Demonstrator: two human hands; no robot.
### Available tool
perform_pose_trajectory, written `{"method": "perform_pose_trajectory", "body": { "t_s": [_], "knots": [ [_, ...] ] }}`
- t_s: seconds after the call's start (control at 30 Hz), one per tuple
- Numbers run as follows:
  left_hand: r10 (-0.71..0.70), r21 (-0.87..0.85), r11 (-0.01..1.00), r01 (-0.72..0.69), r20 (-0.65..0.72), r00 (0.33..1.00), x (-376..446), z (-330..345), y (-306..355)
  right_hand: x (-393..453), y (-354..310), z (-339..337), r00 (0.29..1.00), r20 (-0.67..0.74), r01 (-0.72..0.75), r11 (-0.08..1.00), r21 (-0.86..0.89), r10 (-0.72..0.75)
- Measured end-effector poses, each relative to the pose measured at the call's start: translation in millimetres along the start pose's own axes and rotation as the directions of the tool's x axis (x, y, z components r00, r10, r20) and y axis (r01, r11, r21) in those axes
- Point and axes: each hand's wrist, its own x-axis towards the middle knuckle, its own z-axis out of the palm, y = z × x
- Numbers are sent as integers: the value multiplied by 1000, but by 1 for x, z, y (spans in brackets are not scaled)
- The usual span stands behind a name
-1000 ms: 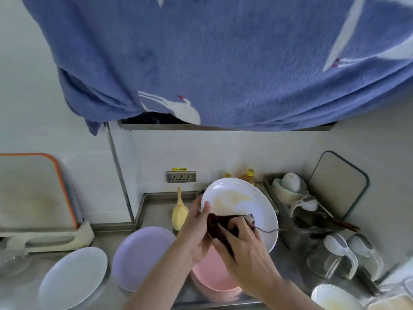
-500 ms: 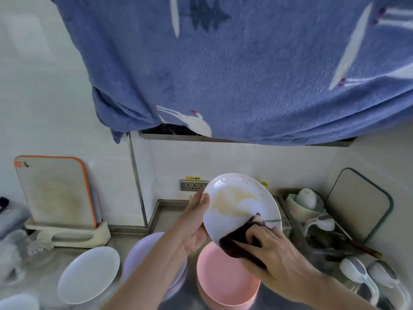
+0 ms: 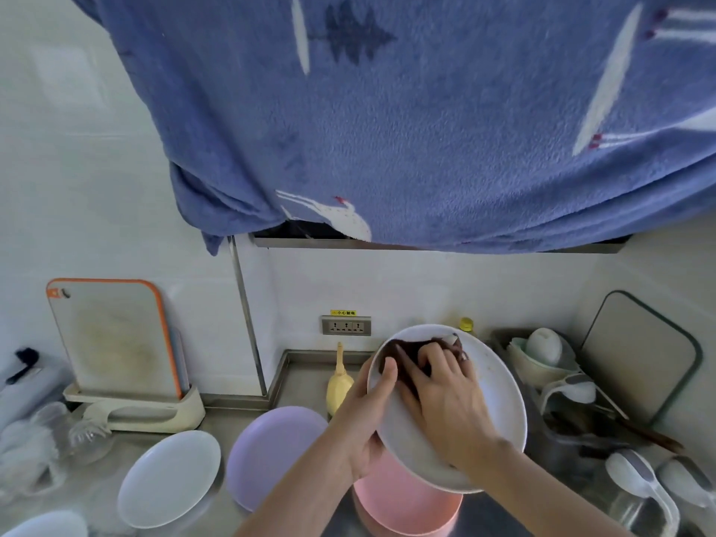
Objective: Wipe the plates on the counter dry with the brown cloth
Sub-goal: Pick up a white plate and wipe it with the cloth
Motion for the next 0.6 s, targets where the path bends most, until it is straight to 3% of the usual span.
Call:
{"method": "perform_pose_trajectory", "body": {
  "t_s": [0.13,0.3,0.37,0.5,0.6],
  "knots": [
    [55,12,998,-55,-11,998,-3,-4,2,6,19,-1,994,-13,-104,993,-47,104],
    [101,17,995,-102,15,995,1,-2,3,-12,-5,-2,995,9,95,995,19,-95],
    [122,13,992,-122,0,993,2,-1,2,-10,-9,0,994,-28,102,995,-6,-102],
    [157,58,986,-156,-9,988,5,3,1,2,-4,3,994,-111,-31,993,-113,19],
    [178,71,983,-172,-96,979,6,2,-1,10,10,1,986,-78,-162,960,-228,148]
  ]
}}
